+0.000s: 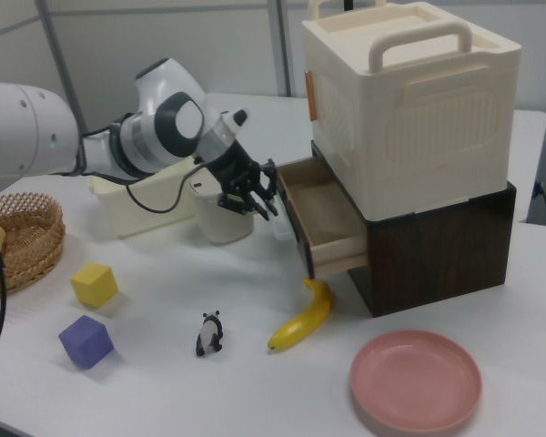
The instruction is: Open the drawer
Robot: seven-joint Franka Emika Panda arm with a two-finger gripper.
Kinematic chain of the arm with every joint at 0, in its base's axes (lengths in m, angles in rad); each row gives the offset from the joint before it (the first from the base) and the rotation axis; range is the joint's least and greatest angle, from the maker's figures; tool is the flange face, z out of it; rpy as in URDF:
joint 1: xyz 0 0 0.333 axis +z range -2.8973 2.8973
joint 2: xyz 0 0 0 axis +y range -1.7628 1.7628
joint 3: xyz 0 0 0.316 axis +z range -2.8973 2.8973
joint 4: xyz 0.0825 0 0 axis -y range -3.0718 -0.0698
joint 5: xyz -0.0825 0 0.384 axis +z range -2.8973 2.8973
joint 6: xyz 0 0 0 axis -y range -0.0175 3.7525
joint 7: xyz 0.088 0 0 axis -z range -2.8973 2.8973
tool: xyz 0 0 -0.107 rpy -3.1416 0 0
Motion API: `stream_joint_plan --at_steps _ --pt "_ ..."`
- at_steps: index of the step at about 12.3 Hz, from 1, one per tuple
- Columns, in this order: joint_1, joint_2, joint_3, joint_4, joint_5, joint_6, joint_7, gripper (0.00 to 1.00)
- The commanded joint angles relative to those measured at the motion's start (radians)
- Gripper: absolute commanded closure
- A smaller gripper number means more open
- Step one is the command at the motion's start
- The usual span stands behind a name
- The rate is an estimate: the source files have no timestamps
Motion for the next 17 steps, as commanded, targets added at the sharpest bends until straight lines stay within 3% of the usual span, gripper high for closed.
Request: stream_joint_plan --at_steps 1,8,12,13,14,17 --pt "0.024 -0.114 0.057 -0.124 0.058 -0.023 0.029 0.84" --pt "0.059 -0.122 0.057 -0.141 0.068 -0.065 0.029 0.84" --pt "0.068 -0.123 0.057 -0.123 0.191 -0.099 0.031 0.8" --pt "0.067 -0.12 0.055 -0.095 0.227 -0.107 0.046 0.74" --pt "0.064 -0.12 0.055 -0.088 0.241 -0.113 0.072 0.5" --pt "0.067 -0.122 0.057 -0.069 0.242 -0.113 0.248 0.05"
